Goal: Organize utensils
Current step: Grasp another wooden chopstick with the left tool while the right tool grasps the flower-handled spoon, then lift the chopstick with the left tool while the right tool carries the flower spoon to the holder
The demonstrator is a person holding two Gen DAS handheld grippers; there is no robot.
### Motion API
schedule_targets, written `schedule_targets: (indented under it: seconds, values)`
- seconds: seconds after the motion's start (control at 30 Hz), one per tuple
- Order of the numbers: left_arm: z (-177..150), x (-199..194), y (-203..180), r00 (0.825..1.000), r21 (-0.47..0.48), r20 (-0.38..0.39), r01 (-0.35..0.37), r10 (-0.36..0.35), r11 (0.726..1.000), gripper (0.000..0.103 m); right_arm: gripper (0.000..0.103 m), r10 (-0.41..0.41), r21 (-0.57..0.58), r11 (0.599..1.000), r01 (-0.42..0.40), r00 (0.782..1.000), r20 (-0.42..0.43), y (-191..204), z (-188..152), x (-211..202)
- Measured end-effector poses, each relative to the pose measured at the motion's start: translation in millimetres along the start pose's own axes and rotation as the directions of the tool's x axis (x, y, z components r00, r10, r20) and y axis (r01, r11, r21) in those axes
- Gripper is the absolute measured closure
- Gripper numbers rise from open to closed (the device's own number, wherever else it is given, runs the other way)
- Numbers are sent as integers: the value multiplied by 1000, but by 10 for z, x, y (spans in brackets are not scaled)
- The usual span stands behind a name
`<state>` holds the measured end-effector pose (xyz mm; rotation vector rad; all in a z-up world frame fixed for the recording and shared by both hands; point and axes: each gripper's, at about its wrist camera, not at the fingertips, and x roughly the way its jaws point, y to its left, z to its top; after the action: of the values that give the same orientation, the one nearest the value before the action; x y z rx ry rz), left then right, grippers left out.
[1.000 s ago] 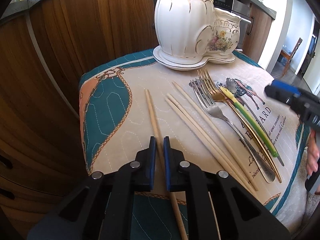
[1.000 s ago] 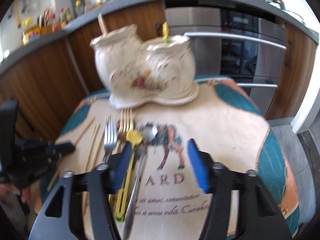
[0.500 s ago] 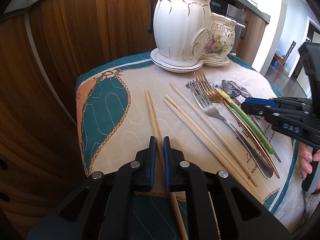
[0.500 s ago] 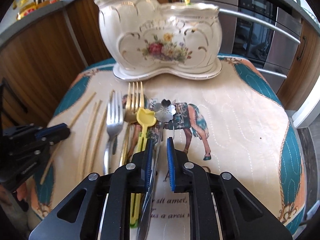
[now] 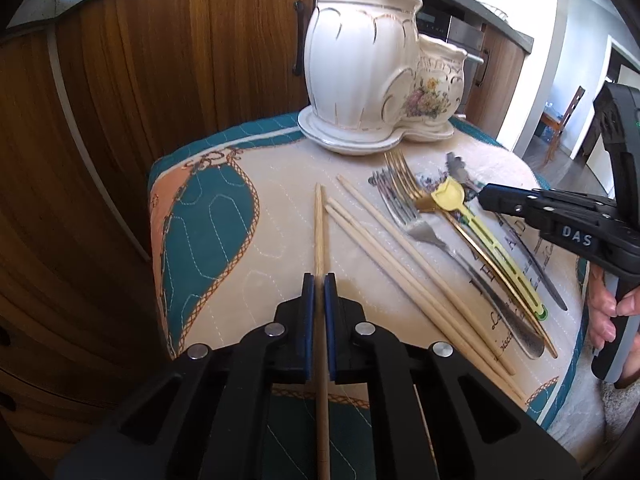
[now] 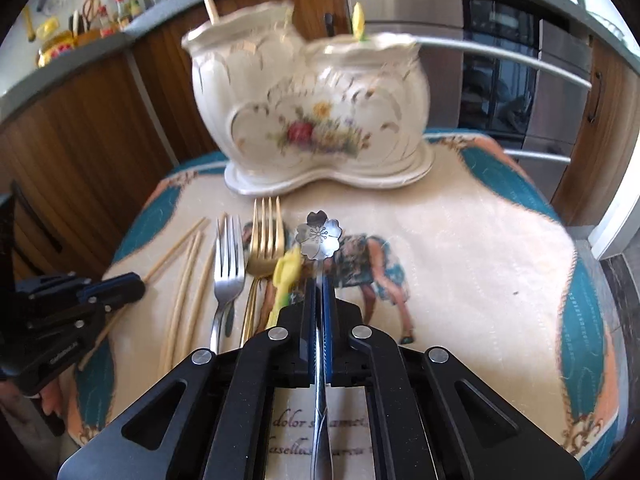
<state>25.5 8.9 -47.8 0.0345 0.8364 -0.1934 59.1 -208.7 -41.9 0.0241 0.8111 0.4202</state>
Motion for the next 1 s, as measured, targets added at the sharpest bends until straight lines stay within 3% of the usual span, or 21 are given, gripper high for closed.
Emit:
schedule_targets:
  seconds: [0.2,0.47,0.77,1.0]
  values:
    - [36,-144,-13,996,-3,86,31,-30,1000,98,99,39,7,999,-41,990,134,-70,52,-299]
    - [110,-390,-22,978,-7,188,96,-93,995,98,99,74,-12,997,-75,942,329,-45,109,-679]
    - [454,-792,4,925,3,349,157,-148,988,98,99,84,-2,996,-94,885,457,-75,527,-866]
    - [1048,-832,-82,880,20,444,176,-166,984,98,99,90,11,993,-114,837,540,-109,1072,-853]
